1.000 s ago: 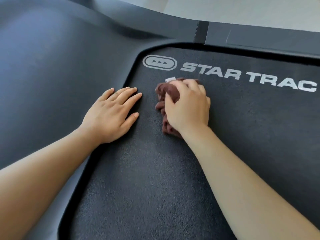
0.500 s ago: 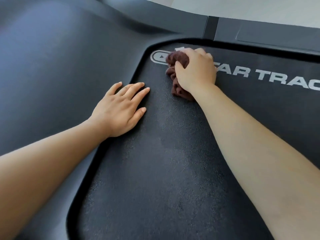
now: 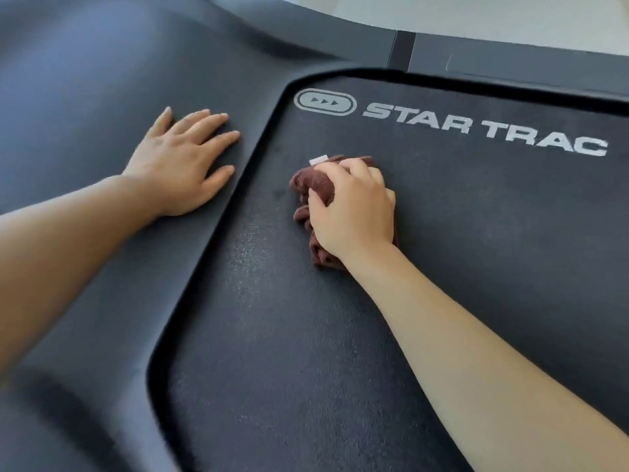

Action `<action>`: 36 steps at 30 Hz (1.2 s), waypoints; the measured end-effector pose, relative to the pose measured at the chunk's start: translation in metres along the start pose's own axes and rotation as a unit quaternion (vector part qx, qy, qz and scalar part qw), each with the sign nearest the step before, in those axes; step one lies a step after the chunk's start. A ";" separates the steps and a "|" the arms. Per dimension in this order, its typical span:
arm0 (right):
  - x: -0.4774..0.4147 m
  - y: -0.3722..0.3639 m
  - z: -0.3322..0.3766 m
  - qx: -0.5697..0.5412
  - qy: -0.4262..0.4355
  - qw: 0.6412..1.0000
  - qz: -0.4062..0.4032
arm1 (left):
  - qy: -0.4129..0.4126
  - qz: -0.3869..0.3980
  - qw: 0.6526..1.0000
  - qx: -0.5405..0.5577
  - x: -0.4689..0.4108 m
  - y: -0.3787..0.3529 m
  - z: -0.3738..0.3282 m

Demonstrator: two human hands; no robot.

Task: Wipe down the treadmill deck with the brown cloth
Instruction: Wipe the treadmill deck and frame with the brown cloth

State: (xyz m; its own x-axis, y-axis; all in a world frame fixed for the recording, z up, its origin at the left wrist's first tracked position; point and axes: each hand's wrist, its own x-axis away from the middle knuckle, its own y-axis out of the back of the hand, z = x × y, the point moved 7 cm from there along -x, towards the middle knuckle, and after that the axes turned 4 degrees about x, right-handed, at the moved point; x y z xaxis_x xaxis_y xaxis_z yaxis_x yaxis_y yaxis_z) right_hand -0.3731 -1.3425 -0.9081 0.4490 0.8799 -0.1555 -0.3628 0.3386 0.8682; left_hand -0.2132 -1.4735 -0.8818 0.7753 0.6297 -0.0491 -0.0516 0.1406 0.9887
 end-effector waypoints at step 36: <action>0.097 -0.003 0.035 -0.032 0.069 0.997 0.029 | 0.093 0.010 0.995 0.028 0.109 -0.001 -0.034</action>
State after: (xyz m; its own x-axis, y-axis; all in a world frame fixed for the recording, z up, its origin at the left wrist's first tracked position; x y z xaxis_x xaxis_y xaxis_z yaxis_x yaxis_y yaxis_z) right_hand -0.2995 -1.2702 -0.9093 0.3111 0.9345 -0.1732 -0.4379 0.3027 0.8466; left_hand -0.1503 -1.3789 -0.8931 0.6444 0.7632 -0.0487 -0.0267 0.0861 0.9959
